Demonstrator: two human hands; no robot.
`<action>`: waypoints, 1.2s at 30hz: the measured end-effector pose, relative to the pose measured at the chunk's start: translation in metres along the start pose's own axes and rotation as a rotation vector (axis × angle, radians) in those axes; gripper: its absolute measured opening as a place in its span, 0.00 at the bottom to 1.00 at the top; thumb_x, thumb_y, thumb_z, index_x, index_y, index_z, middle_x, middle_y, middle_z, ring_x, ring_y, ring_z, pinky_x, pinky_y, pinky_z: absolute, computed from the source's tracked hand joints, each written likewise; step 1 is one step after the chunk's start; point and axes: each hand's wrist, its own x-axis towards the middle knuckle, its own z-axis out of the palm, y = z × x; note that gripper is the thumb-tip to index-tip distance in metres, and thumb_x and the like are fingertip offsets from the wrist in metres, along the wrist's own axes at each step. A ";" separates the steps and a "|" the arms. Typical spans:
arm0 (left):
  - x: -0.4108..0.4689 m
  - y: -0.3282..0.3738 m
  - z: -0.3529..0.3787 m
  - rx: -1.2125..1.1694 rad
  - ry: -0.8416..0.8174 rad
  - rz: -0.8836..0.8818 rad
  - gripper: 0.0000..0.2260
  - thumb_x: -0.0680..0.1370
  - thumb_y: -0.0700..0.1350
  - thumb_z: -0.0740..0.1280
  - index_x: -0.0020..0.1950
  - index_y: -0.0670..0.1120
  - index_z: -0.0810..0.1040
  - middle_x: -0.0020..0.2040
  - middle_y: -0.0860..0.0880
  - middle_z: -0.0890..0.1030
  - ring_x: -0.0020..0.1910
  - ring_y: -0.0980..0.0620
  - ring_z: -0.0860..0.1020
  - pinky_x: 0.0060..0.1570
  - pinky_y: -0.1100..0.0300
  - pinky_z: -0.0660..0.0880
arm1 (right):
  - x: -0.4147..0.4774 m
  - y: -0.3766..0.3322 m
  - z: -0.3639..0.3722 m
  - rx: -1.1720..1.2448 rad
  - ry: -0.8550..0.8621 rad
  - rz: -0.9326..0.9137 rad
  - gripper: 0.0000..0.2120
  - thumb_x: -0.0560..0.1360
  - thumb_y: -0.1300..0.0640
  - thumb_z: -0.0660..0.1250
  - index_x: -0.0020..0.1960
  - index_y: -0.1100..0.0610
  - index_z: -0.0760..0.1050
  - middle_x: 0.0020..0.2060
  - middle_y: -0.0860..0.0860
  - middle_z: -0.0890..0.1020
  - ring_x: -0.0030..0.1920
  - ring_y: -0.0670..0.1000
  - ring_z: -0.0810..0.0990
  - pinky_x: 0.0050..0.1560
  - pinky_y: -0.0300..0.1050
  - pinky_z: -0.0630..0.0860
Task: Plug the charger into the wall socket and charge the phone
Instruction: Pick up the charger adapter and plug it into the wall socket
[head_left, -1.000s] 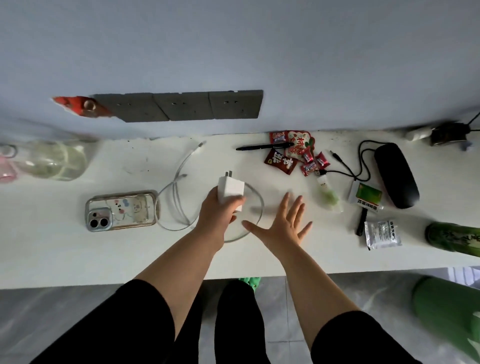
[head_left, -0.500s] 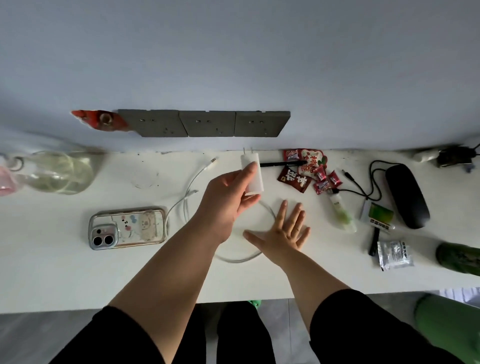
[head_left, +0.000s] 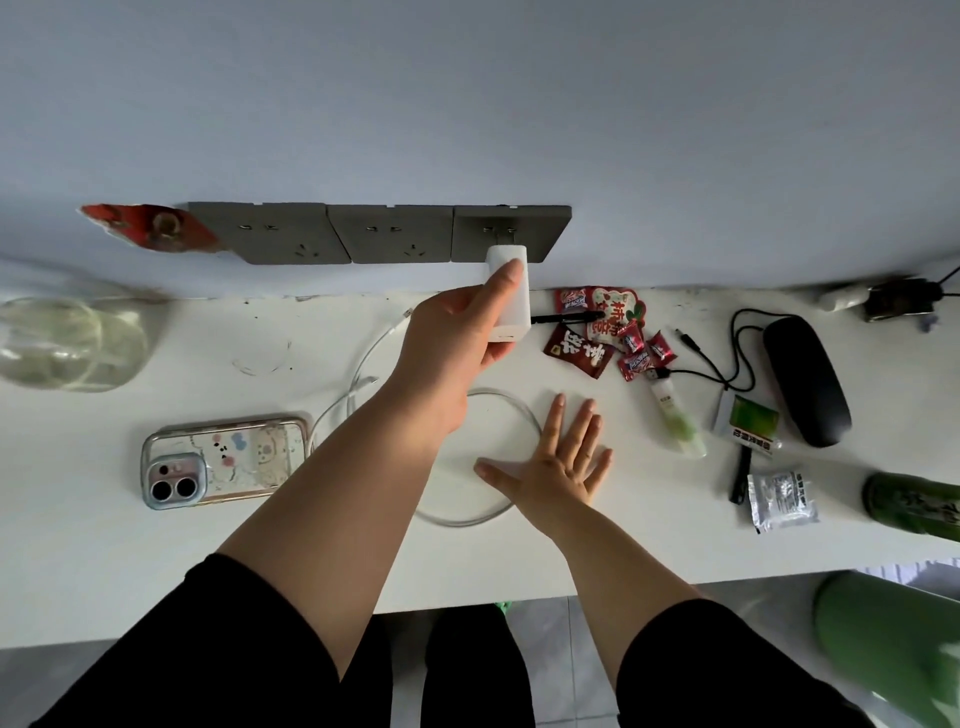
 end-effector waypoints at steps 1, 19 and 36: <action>0.000 0.000 0.000 0.001 0.001 0.006 0.10 0.72 0.54 0.71 0.38 0.48 0.81 0.38 0.48 0.82 0.46 0.48 0.82 0.44 0.59 0.80 | 0.000 0.000 0.001 0.002 0.002 -0.003 0.62 0.52 0.18 0.56 0.62 0.39 0.13 0.60 0.44 0.12 0.62 0.45 0.13 0.56 0.48 0.12; 0.004 0.008 0.000 0.000 0.027 0.045 0.12 0.73 0.53 0.71 0.37 0.45 0.79 0.40 0.46 0.80 0.50 0.44 0.81 0.42 0.59 0.79 | 0.002 0.002 0.003 -0.005 0.023 -0.007 0.63 0.51 0.18 0.55 0.64 0.40 0.14 0.62 0.44 0.13 0.64 0.45 0.14 0.57 0.49 0.13; 0.010 0.015 0.008 -0.013 0.104 0.015 0.13 0.71 0.55 0.72 0.36 0.46 0.78 0.41 0.45 0.81 0.49 0.44 0.82 0.39 0.59 0.80 | 0.002 0.004 0.002 0.004 0.010 -0.020 0.62 0.53 0.19 0.56 0.64 0.40 0.14 0.63 0.45 0.13 0.64 0.46 0.14 0.57 0.49 0.13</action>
